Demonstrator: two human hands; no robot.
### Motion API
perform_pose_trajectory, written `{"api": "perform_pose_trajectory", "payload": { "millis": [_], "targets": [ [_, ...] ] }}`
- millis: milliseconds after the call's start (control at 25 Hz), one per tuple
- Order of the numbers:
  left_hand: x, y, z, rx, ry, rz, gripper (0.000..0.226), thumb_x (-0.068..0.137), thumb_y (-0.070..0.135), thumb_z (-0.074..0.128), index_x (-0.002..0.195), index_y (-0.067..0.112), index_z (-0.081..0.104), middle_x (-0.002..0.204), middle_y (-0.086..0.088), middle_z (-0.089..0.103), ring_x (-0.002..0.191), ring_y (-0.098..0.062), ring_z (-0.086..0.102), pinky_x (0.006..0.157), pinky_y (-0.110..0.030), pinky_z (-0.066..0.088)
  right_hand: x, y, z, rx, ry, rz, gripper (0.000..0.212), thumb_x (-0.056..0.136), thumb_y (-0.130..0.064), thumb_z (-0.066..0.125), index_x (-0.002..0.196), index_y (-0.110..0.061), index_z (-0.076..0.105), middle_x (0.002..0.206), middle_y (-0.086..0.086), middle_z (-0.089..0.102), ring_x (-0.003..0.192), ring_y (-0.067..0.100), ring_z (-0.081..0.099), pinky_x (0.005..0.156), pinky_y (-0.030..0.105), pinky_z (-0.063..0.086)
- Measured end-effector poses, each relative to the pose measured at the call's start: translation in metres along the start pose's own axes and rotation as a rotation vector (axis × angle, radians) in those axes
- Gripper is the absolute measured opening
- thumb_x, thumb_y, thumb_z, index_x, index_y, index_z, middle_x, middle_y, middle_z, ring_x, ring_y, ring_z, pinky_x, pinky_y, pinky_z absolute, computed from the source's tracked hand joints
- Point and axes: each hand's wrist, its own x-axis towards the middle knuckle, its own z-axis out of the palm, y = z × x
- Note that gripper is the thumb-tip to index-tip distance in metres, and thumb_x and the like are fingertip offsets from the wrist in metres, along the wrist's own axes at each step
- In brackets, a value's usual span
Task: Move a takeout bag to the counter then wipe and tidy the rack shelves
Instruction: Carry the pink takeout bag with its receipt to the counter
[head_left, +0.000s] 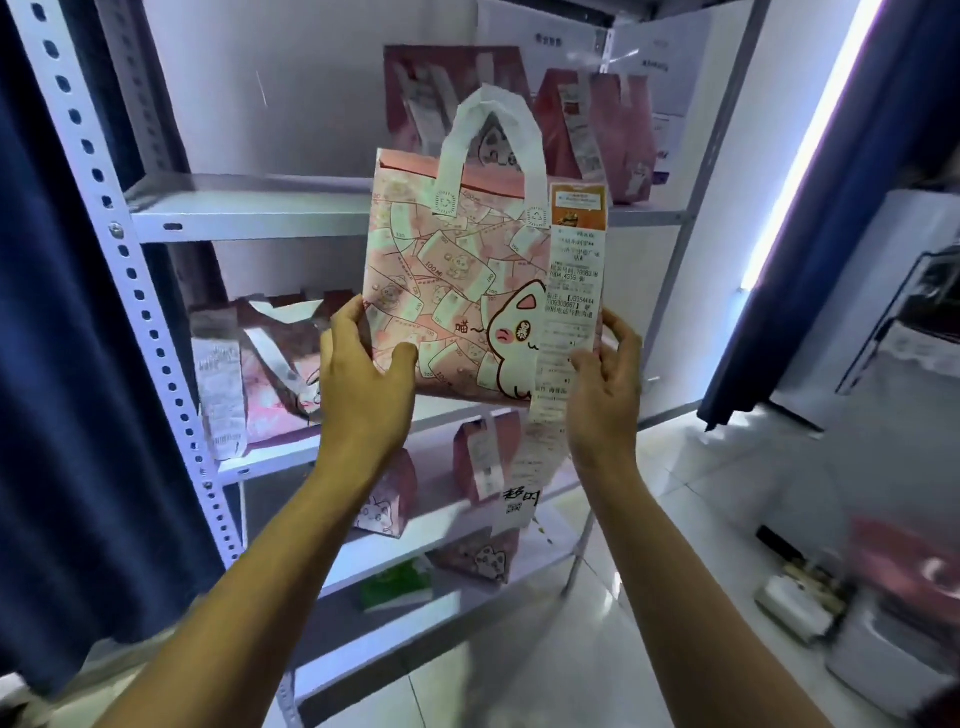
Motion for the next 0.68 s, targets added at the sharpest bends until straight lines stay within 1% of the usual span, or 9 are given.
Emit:
{"api": "perform_pose_trajectory", "payload": {
  "millis": [120, 240, 320, 440, 560, 680],
  "targets": [
    [-0.017, 0.005, 0.033, 0.005, -0.072, -0.01, 0.057, 0.089, 0.022, 0.056, 0.143, 0.025, 0.038, 0.134, -0.004, 0.051, 0.114, -0.024, 0.056, 0.091, -0.046, 0.053, 0.001, 0.011, -0.039, -0.021, 0.056, 0.02, 0.034, 0.103, -0.017, 0.046, 0.131, -0.036, 0.045, 0.119, -0.008, 0.066, 0.098, 0.009, 0.071, 0.072, 0.036, 0.064],
    [-0.035, 0.014, 0.07, -0.022, -0.143, -0.012, 0.058, 0.087, 0.026, 0.054, 0.143, 0.026, 0.038, 0.133, -0.005, 0.054, 0.114, -0.025, 0.059, 0.09, -0.048, 0.054, 0.009, 0.02, -0.078, -0.014, 0.102, 0.031, 0.033, 0.102, -0.02, 0.046, 0.132, -0.034, 0.045, 0.115, -0.008, 0.067, 0.096, 0.007, 0.071, 0.07, 0.033, 0.063],
    [-0.048, 0.02, 0.098, -0.04, -0.186, -0.015, 0.059, 0.085, 0.029, 0.053, 0.142, 0.027, 0.038, 0.132, -0.006, 0.055, 0.111, -0.024, 0.061, 0.09, -0.049, 0.055, 0.015, 0.027, -0.108, -0.027, 0.139, 0.035, 0.032, 0.102, -0.023, 0.046, 0.132, -0.035, 0.045, 0.114, -0.009, 0.067, 0.095, 0.005, 0.071, 0.07, 0.033, 0.064],
    [-0.066, 0.032, 0.142, -0.056, -0.232, -0.022, 0.056, 0.088, 0.026, 0.055, 0.142, 0.025, 0.039, 0.133, -0.005, 0.055, 0.111, -0.022, 0.061, 0.092, -0.049, 0.055, 0.025, 0.037, -0.152, -0.045, 0.179, 0.037, 0.031, 0.102, -0.026, 0.046, 0.132, -0.034, 0.044, 0.115, -0.006, 0.067, 0.095, 0.006, 0.071, 0.072, 0.036, 0.064],
    [-0.087, 0.052, 0.204, -0.039, -0.282, -0.001, 0.051, 0.092, 0.023, 0.058, 0.141, 0.022, 0.042, 0.131, -0.005, 0.056, 0.113, -0.023, 0.06, 0.096, -0.049, 0.053, 0.041, 0.044, -0.214, -0.042, 0.246, 0.041, 0.034, 0.099, -0.027, 0.048, 0.132, -0.031, 0.045, 0.113, -0.005, 0.067, 0.095, 0.005, 0.071, 0.069, 0.033, 0.064],
    [-0.109, 0.074, 0.266, -0.054, -0.343, 0.001, 0.05, 0.095, 0.022, 0.058, 0.142, 0.022, 0.041, 0.132, -0.006, 0.055, 0.111, -0.023, 0.061, 0.092, -0.047, 0.056, 0.057, 0.051, -0.277, -0.065, 0.309, 0.052, 0.034, 0.096, -0.03, 0.048, 0.13, -0.035, 0.045, 0.107, -0.006, 0.068, 0.092, 0.007, 0.072, 0.067, 0.031, 0.063]
  ]
}}
